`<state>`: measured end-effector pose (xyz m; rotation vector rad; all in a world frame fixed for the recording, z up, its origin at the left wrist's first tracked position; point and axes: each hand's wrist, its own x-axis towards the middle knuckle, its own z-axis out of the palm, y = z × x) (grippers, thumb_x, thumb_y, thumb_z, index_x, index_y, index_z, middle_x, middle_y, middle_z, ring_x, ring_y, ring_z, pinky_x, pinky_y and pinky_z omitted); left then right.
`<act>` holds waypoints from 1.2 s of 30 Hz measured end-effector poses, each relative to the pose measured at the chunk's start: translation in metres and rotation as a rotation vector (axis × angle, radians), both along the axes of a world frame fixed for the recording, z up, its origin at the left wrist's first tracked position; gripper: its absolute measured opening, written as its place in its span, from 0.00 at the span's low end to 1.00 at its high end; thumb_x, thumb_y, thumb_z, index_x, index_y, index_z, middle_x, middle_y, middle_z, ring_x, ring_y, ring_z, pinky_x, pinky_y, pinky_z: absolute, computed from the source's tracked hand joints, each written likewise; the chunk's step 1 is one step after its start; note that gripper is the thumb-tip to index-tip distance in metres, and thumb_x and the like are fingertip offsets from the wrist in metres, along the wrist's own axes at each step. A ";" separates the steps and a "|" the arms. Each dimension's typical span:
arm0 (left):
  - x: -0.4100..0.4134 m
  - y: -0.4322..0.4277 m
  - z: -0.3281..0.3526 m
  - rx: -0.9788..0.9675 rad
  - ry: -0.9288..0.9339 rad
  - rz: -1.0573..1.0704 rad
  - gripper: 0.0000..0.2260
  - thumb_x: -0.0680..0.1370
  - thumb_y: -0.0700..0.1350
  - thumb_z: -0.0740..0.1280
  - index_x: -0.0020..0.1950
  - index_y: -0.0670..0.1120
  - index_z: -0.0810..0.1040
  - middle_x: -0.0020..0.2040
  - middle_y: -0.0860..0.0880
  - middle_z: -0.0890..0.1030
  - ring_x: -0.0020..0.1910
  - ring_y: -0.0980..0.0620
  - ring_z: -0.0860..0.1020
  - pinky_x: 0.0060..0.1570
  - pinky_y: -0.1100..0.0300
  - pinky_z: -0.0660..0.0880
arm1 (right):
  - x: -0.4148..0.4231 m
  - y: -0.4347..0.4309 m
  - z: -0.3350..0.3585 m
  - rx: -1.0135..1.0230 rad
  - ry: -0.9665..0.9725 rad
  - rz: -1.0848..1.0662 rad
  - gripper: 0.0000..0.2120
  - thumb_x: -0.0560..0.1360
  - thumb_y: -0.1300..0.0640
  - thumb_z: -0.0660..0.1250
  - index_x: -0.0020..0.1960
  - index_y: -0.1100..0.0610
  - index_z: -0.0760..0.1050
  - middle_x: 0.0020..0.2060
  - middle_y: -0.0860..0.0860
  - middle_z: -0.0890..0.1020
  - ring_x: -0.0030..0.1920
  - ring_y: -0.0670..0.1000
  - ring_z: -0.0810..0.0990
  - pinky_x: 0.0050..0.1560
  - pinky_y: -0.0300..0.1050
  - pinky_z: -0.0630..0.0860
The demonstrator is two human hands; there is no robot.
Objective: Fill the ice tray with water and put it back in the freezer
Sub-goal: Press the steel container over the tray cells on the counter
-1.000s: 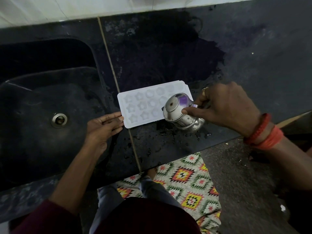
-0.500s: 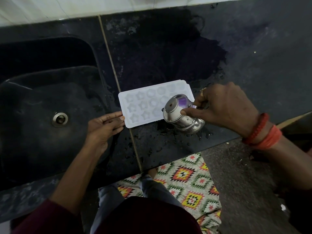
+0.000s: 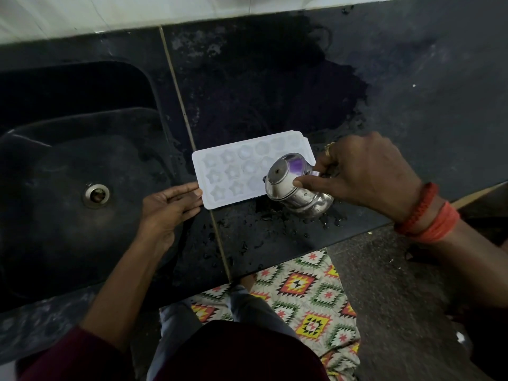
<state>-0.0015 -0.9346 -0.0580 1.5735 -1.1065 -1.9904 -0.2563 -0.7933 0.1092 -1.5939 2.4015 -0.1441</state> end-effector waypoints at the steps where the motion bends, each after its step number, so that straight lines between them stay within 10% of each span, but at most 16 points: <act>1: 0.000 0.000 0.000 0.001 -0.001 0.001 0.07 0.75 0.39 0.76 0.52 0.46 0.86 0.45 0.49 0.89 0.43 0.55 0.87 0.39 0.67 0.81 | 0.000 0.000 0.001 0.002 -0.002 -0.001 0.26 0.63 0.28 0.62 0.40 0.48 0.83 0.30 0.46 0.77 0.36 0.52 0.79 0.39 0.43 0.72; 36: 0.000 0.000 -0.006 -0.018 0.004 0.021 0.07 0.72 0.40 0.78 0.49 0.47 0.87 0.43 0.48 0.89 0.42 0.55 0.88 0.38 0.67 0.81 | -0.010 -0.028 0.007 -0.001 0.030 0.012 0.21 0.67 0.31 0.68 0.41 0.48 0.82 0.35 0.49 0.84 0.39 0.53 0.82 0.43 0.47 0.78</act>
